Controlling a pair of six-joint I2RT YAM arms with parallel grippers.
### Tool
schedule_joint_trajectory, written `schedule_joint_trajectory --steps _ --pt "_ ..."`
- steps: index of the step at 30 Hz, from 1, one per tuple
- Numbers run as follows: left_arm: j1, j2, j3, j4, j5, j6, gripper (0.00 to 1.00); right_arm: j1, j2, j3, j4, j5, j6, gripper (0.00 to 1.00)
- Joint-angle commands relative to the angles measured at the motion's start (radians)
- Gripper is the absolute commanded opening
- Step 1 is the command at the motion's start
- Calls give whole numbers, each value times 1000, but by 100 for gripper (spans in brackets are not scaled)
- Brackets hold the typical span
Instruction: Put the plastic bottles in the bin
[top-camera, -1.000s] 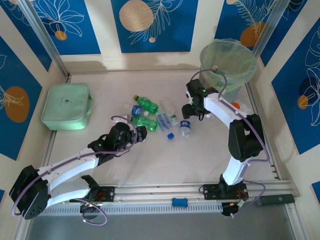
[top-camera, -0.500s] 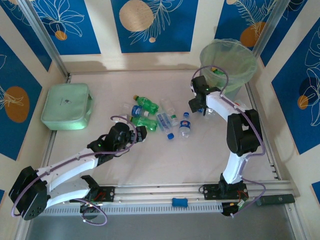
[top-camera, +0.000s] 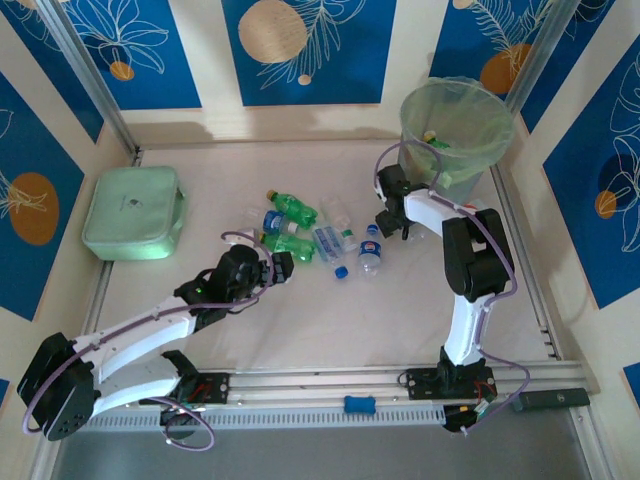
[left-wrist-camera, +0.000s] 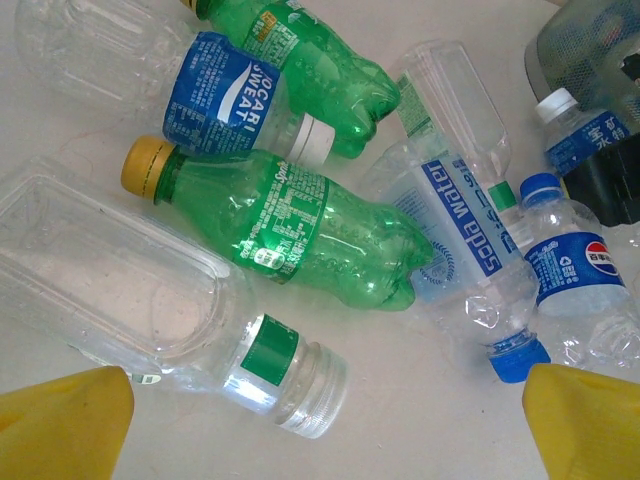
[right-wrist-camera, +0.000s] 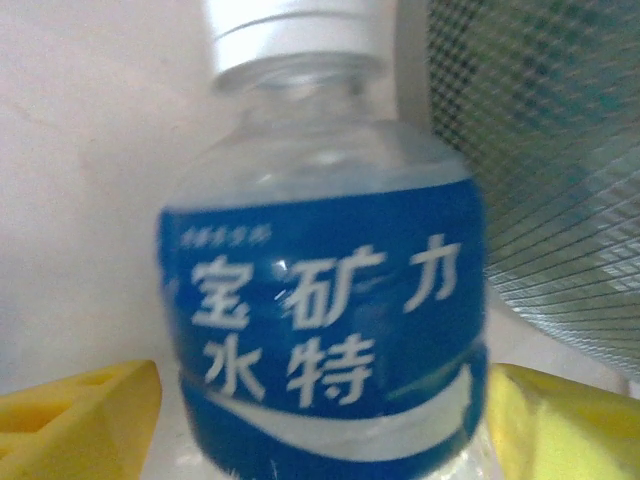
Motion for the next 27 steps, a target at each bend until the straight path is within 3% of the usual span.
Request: schedule_joint_trajectory --steps 1,10,14,18,23,27 --pt "14 -3 -1 4 -1 -4 99 11 -20 -21 -37 -62 61 83" --pt "13 12 8 13 6 -2 99 12 -14 -21 -45 -71 71 73" --pt "14 2 8 1 -3 -2 99 13 -29 -16 -49 -75 84 60" --pt "13 -12 2 -5 -16 -1 99 14 -86 -12 -60 -108 107 55" --pt "14 -32 -4 -16 -39 -1 99 25 -195 -6 -68 -193 138 53" --pt "21 -72 -23 -24 -72 -4 99 33 -285 11 -68 -331 170 53"
